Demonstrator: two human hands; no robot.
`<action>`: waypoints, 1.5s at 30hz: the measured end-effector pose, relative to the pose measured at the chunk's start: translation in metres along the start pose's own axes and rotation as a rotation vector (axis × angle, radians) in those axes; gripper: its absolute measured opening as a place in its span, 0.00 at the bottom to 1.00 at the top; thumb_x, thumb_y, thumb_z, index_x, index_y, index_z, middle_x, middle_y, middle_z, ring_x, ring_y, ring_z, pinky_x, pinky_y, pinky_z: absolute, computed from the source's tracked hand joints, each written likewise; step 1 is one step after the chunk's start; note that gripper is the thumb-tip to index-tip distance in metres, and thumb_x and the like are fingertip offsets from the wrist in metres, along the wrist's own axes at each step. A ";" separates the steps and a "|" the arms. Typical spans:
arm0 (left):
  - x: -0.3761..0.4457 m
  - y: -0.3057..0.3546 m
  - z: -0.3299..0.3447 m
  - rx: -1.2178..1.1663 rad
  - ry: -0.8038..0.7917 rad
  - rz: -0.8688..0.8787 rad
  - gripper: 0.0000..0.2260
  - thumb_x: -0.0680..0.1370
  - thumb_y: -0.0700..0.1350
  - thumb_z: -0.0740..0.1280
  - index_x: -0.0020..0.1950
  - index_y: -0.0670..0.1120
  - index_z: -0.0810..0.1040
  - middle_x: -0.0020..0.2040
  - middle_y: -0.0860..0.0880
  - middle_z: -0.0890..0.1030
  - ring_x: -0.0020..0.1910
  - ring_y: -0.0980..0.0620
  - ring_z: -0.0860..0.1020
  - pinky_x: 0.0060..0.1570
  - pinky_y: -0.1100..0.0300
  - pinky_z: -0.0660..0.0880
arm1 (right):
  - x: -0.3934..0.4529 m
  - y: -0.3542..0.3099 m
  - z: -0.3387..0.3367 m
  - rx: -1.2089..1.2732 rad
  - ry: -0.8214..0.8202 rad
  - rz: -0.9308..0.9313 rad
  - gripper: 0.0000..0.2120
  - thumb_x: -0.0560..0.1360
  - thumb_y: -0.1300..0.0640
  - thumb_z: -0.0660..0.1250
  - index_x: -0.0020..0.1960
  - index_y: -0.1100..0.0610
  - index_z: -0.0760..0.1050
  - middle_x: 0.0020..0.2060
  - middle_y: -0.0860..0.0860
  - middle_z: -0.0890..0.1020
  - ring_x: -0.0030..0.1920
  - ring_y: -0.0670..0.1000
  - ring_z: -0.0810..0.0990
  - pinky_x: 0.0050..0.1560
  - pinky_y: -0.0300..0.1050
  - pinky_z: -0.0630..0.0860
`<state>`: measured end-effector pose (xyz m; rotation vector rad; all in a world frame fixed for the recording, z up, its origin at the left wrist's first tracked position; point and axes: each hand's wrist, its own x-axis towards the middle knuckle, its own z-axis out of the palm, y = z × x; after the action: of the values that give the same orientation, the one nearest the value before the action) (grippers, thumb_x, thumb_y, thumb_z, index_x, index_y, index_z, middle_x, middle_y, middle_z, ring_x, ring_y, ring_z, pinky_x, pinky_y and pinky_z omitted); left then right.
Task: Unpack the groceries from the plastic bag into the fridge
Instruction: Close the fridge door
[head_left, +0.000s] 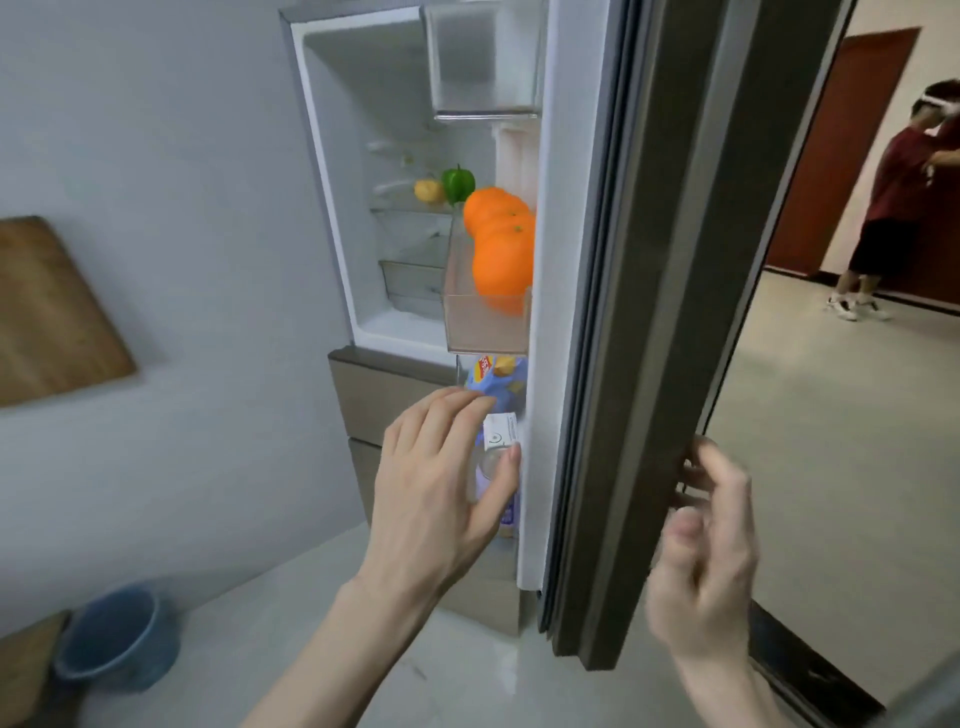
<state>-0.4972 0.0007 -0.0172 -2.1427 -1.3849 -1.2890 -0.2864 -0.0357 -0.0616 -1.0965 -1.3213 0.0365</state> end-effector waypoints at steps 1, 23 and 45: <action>-0.001 -0.007 -0.006 0.013 0.012 -0.011 0.16 0.81 0.52 0.67 0.65 0.45 0.80 0.63 0.50 0.80 0.65 0.48 0.77 0.65 0.54 0.71 | -0.002 -0.001 0.008 0.007 -0.029 -0.025 0.33 0.83 0.32 0.47 0.69 0.59 0.69 0.53 0.58 0.78 0.49 0.60 0.79 0.51 0.51 0.76; -0.012 -0.147 -0.084 -0.058 -0.059 -0.353 0.29 0.84 0.56 0.62 0.82 0.50 0.57 0.76 0.54 0.69 0.75 0.56 0.69 0.72 0.55 0.71 | 0.026 -0.050 0.225 0.089 -0.472 -0.273 0.26 0.82 0.43 0.62 0.76 0.55 0.72 0.72 0.50 0.72 0.72 0.52 0.74 0.71 0.35 0.67; 0.077 -0.342 -0.054 -0.123 0.076 -0.349 0.42 0.79 0.49 0.72 0.85 0.51 0.49 0.79 0.51 0.62 0.77 0.52 0.67 0.67 0.56 0.75 | 0.123 -0.061 0.399 -0.445 -0.399 -0.342 0.33 0.82 0.43 0.66 0.83 0.48 0.59 0.83 0.53 0.57 0.83 0.61 0.56 0.72 0.65 0.69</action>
<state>-0.8015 0.1826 -0.0008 -1.9598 -1.7451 -1.6003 -0.5896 0.2484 0.0114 -1.2576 -1.9258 -0.3216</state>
